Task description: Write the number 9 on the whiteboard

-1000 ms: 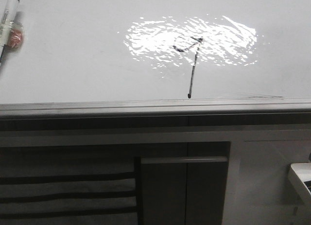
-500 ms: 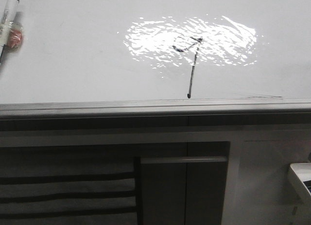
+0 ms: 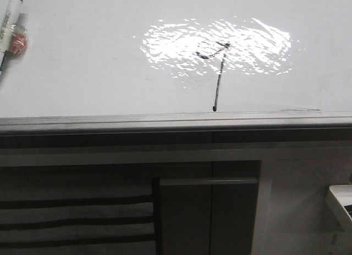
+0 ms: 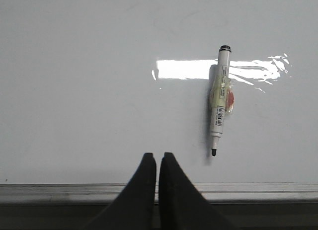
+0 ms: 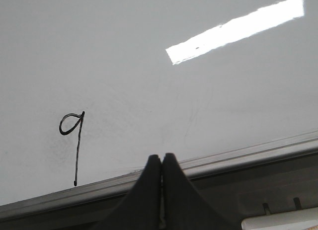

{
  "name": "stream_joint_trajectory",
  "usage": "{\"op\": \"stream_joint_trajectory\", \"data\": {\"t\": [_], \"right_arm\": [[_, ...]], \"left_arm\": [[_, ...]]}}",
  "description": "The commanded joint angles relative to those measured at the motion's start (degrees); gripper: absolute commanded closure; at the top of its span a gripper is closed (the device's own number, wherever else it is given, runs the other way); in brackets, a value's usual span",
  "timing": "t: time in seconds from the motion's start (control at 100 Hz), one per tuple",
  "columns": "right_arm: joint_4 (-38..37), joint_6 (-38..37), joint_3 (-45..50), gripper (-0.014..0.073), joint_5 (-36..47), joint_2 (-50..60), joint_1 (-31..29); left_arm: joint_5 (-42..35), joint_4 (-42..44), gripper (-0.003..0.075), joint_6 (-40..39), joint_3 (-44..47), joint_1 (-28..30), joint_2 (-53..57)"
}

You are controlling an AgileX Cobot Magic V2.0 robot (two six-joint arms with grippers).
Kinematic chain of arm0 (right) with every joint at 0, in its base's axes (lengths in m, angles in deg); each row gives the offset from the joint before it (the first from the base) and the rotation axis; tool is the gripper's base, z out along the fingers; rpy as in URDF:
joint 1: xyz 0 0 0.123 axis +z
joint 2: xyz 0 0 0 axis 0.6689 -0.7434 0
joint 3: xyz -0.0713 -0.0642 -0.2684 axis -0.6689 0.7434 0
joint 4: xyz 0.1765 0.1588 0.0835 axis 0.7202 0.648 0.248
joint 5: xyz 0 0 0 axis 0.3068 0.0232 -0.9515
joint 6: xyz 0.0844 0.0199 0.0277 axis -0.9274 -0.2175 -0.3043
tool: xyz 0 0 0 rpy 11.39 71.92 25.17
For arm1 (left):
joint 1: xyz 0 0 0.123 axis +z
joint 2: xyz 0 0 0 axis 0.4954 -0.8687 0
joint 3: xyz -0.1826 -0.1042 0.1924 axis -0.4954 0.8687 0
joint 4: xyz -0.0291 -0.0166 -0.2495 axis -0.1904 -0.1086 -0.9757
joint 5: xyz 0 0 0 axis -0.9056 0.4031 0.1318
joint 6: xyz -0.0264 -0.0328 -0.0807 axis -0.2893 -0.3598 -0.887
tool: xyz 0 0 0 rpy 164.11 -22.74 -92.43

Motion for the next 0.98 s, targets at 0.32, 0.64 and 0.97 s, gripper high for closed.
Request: {"op": "stream_joint_trajectory", "data": {"t": [0.32,0.64,0.97], "right_arm": [[0.0,13.2,1.6,0.0666,5.0,1.0,-0.3],[0.4,19.2,1.6,0.0666,5.0,1.0,-0.3],[0.4,19.2,1.6,0.0666,5.0,1.0,-0.3]], "left_arm": [[-4.8,-0.1,0.0741,-0.1,1.7,0.2,1.3],[-4.8,-0.1,0.0741,-0.1,1.7,0.2,1.3],[-4.8,-0.1,0.0741,-0.1,1.7,0.2,1.3]]}}
